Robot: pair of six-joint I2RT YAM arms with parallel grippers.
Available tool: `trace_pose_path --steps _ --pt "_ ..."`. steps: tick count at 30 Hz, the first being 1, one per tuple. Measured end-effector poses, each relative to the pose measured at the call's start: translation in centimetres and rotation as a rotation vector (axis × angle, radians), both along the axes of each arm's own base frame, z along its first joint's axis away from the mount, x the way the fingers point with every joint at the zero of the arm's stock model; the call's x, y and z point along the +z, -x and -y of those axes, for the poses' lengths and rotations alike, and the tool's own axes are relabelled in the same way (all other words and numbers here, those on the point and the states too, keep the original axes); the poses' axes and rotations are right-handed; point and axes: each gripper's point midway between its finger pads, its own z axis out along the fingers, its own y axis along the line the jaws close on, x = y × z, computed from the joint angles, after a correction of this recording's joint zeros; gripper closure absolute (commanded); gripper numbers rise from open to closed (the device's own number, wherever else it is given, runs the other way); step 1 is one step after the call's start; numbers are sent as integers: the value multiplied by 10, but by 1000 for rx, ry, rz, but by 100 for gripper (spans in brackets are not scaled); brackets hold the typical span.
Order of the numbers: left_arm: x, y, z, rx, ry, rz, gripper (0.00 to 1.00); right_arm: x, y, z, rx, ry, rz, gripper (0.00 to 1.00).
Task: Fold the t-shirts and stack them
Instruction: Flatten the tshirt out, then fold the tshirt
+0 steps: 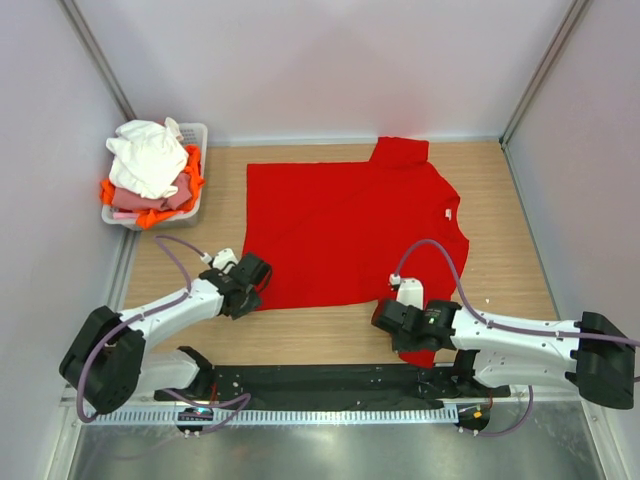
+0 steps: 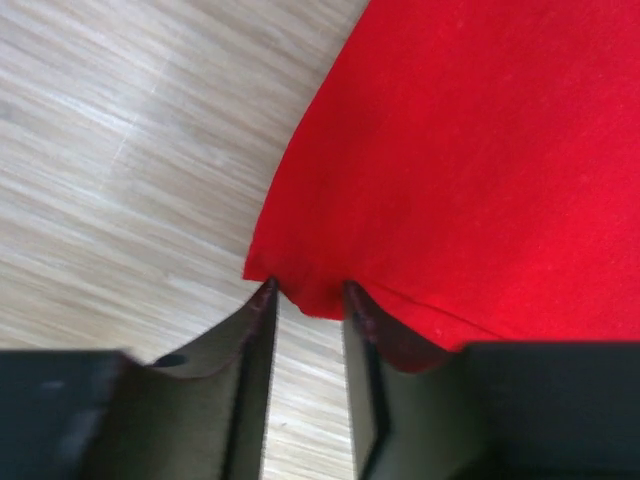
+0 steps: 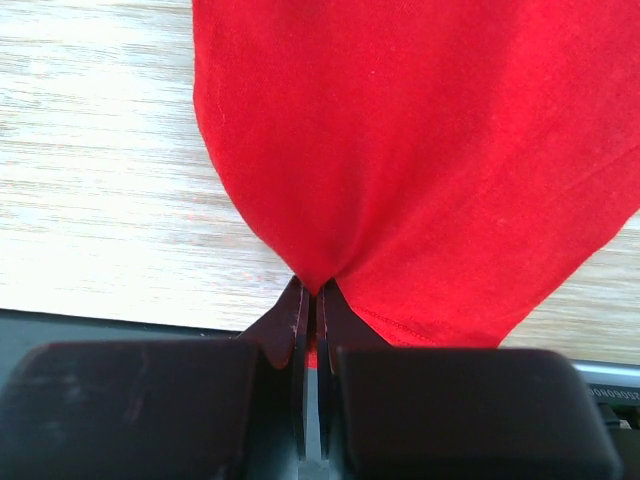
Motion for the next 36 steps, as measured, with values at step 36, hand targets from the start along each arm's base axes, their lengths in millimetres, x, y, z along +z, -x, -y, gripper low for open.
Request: trace_pose_path --steps 36 --pt "82 -69 -3 -89 20 45 100 167 -174 28 -137 180 201 99"
